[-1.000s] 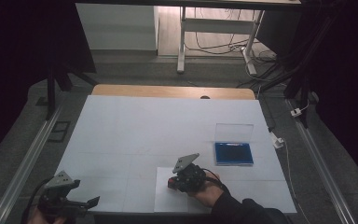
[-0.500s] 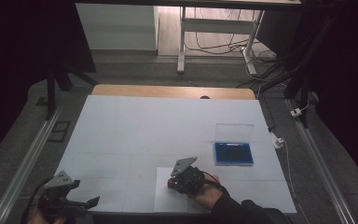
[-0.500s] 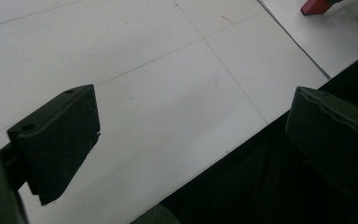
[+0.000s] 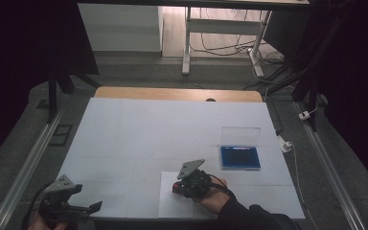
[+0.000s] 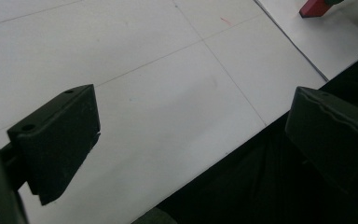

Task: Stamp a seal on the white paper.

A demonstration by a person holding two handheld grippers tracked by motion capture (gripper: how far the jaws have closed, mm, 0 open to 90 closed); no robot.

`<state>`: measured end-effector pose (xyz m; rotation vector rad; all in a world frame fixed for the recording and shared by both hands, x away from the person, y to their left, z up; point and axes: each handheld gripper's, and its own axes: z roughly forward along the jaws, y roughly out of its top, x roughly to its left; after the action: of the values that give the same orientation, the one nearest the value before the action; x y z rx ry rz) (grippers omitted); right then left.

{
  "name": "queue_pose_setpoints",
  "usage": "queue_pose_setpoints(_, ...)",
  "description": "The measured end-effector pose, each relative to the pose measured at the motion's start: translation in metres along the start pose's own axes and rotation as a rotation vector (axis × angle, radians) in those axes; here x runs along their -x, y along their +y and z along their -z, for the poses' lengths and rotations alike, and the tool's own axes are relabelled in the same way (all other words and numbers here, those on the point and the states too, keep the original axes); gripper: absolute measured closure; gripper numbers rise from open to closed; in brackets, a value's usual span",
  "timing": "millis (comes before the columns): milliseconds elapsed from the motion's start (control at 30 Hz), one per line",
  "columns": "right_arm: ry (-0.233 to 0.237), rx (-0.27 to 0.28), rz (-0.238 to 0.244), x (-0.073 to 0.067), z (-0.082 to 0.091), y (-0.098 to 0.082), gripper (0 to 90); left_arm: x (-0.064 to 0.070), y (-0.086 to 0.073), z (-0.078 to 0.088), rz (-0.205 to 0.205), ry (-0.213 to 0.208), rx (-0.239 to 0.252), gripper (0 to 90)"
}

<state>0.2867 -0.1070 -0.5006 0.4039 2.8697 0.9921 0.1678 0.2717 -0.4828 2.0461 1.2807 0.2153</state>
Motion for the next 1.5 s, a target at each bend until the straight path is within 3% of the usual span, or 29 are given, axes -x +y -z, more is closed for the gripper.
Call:
queue_pose_setpoints(767,0.007,0.077,-0.052,0.008,0.025,0.003,79.9,0.001,-0.001,0.001,-0.007,0.002,0.003,3.5)
queue_pose_setpoints(1500,-0.069,0.125,-0.092,0.022,0.053,-0.005,80.0,0.001,-0.001,0.001,-0.010,0.001,0.008,3.5)
